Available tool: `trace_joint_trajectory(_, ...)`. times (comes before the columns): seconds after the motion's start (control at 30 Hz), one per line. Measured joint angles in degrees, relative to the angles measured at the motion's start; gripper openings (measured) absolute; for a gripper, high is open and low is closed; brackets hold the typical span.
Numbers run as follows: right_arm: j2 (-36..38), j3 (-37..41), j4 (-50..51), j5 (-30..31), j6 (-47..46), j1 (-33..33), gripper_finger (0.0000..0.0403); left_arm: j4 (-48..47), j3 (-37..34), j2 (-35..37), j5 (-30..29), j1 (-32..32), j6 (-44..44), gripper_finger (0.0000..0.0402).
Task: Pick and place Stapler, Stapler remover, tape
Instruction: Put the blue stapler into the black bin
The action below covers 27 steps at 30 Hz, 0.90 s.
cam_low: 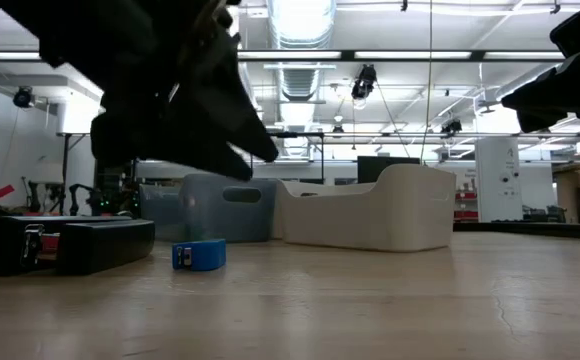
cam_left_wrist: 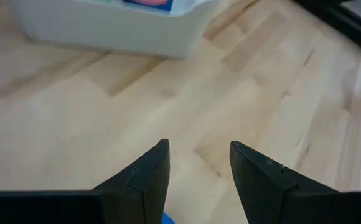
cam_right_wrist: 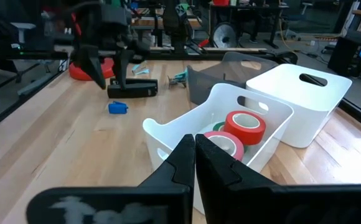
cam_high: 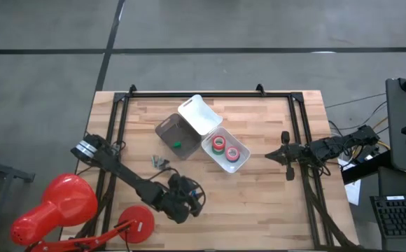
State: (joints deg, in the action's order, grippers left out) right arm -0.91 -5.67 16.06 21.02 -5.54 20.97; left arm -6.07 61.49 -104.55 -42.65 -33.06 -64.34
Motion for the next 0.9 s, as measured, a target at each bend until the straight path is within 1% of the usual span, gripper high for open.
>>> trace_joint_trajectory(0.13,0.0,0.0,0.01,0.0,-0.02,-0.02,0.0008,-1.91,0.07,-1.41,1.39,0.0,-2.28,0.017)
trace_joint_trajectory(0.23,0.0,0.0,0.03,0.02,0.0,-0.02,0.0008,-5.36,0.07,-1.47,1.62,-0.02,-2.84,0.017)
trace_joint_trajectory(0.37,0.0,0.0,-0.01,0.02,0.0,-0.02,0.0008,-8.77,0.09,-1.38,2.94,-0.02,-7.51,0.017)
trace_joint_trajectory(0.43,0.0,0.0,0.01,0.0,0.0,-0.02,0.0008,-9.26,0.09,-1.6,4.67,-0.04,-8.26,0.017)
trace_joint_trajectory(0.53,0.0,0.0,0.01,0.0,0.0,-0.02,0.0008,-9.91,0.09,-2.36,5.76,-0.04,-9.06,0.017)
trace_joint_trajectory(0.9,0.0,0.0,0.01,0.0,0.0,-0.02,0.0008,-9.32,0.11,-2.87,6.41,-0.02,-9.34,0.017)
